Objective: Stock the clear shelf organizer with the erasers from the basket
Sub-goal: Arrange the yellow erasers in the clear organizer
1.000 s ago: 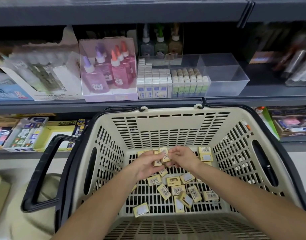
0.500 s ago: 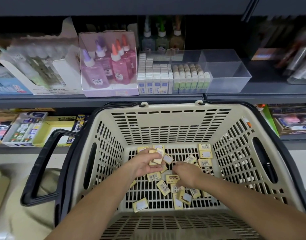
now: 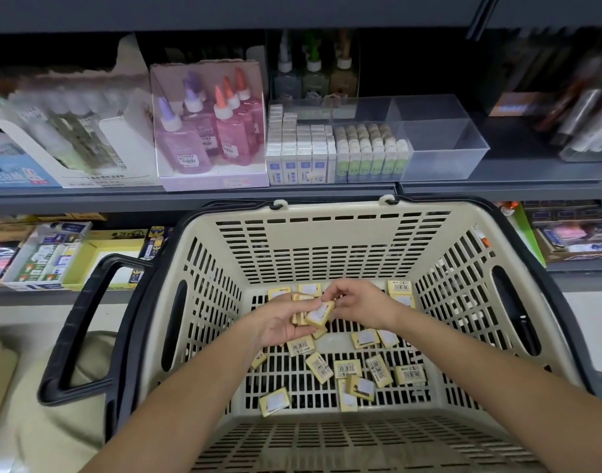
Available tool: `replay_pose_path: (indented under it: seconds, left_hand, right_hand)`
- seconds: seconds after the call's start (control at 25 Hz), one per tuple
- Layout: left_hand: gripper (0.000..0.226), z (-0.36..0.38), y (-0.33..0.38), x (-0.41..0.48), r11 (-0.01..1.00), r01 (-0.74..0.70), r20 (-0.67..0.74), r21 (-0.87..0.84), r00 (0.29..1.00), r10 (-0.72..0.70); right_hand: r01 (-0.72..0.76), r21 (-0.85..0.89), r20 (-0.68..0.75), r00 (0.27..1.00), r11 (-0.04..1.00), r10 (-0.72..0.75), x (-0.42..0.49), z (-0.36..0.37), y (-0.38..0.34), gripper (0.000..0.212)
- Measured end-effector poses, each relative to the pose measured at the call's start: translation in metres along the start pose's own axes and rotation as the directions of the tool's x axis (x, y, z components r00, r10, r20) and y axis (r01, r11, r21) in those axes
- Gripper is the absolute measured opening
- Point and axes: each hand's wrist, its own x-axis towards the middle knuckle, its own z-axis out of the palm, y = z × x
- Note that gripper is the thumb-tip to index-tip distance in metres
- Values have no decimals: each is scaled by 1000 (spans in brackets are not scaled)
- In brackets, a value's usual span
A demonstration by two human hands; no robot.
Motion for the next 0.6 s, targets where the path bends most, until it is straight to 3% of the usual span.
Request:
replay_pose_path:
  seconds: [0.08, 0.16, 0.28, 0.36, 0.48, 0.56, 0.6]
  left_hand:
    - [41, 0, 1, 1, 999, -34, -40, -43, 999, 32]
    - [41, 1, 2, 1, 998, -36, -83, -56, 996, 31]
    - [43, 4, 0, 1, 1000, -19, -114, -20, 993, 17]
    - [42, 4, -1, 3, 1000, -20, -129, -17, 991, 17]
    - [38, 5, 0, 3, 999, -35, -150, -21, 988, 31]
    - [37, 8, 4, 1, 998, -56, -150, -4, 987, 55]
    - [35, 11, 8, -1, 997, -72, -142, 23, 987, 75]
  right_hand:
    - [-64, -23, -77, 995, 998, 62, 2, -10, 7, 24]
    - [-158, -306, -167, 980, 939, 110, -1, -22, 19, 20]
    - [-175, -752, -23, 971, 636, 240, -9, -27, 41, 26]
    - [-130, -864, 15, 959, 487, 284, -13, -20, 47, 37]
    - [-7, -944, 72, 971, 330, 229, -13, -11, 49, 45]
    - [8, -925, 84, 979, 379, 184, -12, -13, 45, 42]
    - [-38, -867, 52, 985, 496, 167, -11, -17, 38, 38]
